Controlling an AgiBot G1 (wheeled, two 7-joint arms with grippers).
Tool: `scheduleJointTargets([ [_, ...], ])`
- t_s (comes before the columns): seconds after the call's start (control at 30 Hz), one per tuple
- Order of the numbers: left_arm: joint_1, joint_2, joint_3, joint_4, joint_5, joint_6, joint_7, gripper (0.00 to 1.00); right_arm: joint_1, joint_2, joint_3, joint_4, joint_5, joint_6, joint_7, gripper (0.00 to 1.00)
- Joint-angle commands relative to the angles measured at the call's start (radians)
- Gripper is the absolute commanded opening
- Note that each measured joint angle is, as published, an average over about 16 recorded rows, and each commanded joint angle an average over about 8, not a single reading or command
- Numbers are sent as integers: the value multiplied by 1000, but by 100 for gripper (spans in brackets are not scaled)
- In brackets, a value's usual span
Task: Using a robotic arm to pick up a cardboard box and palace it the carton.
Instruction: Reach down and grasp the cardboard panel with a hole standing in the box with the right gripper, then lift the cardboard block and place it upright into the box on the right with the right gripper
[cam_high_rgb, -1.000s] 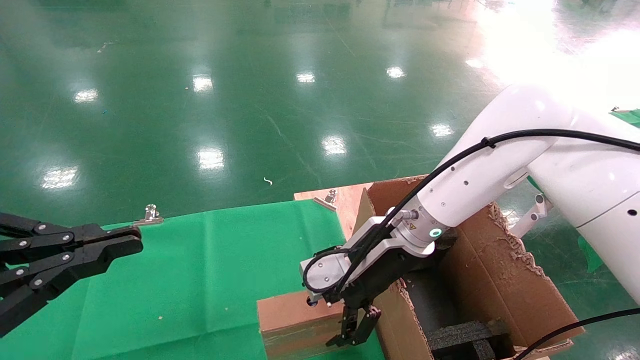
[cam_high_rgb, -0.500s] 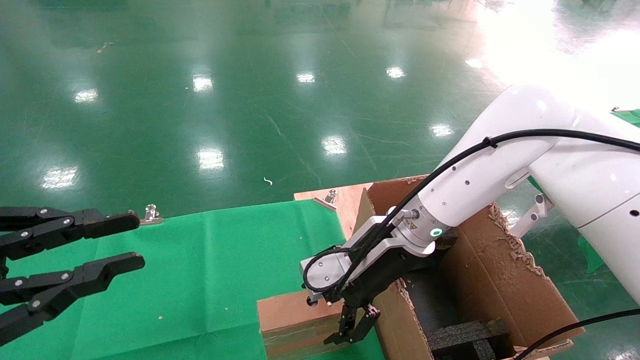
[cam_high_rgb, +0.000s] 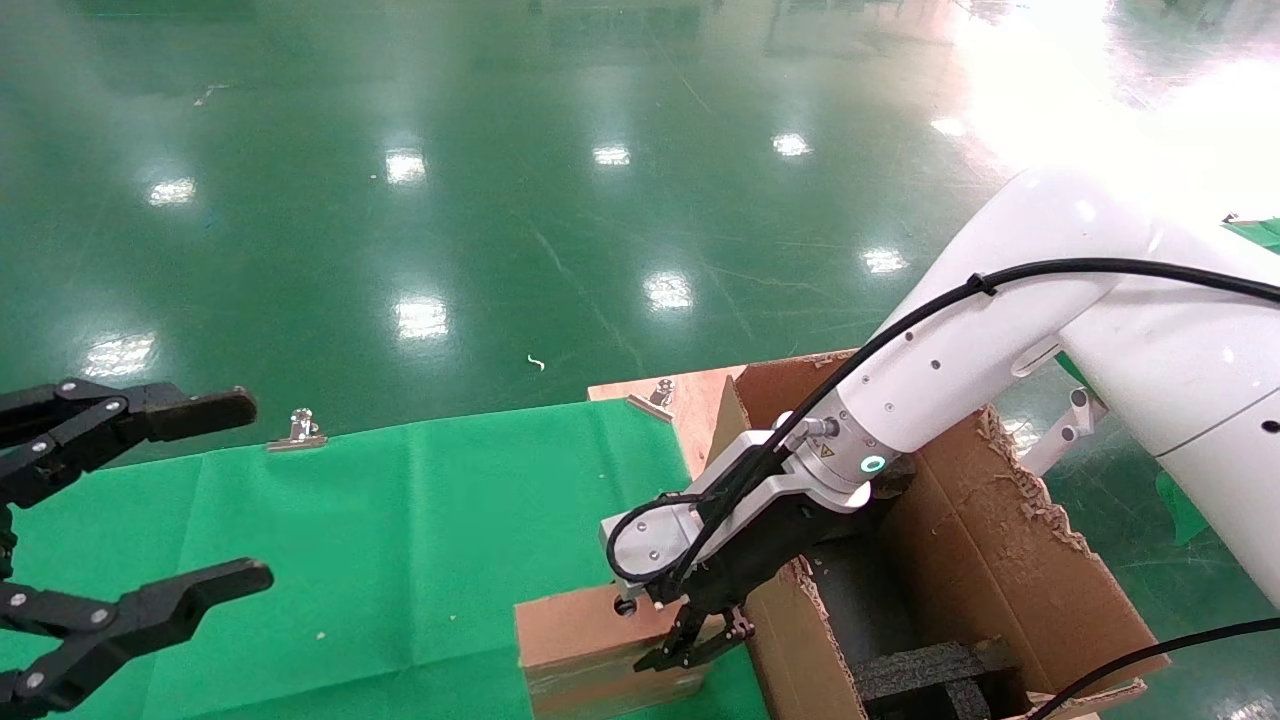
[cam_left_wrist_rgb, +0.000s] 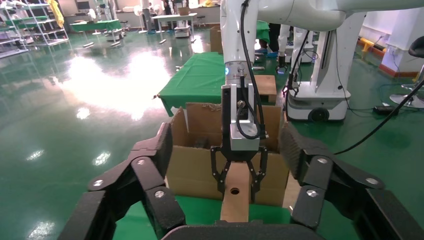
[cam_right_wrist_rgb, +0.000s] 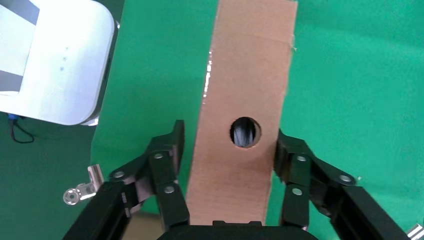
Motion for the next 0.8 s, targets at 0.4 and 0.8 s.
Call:
scheduleJointTargets([
  [0.4, 0, 0, 0, 0, 0, 0, 0, 100, 16, 5, -1, -11, 23, 0, 13, 0],
  [0.8, 0, 0, 0, 0, 0, 0, 0, 100, 282, 15, -62, -126, 187, -25, -42, 0],
])
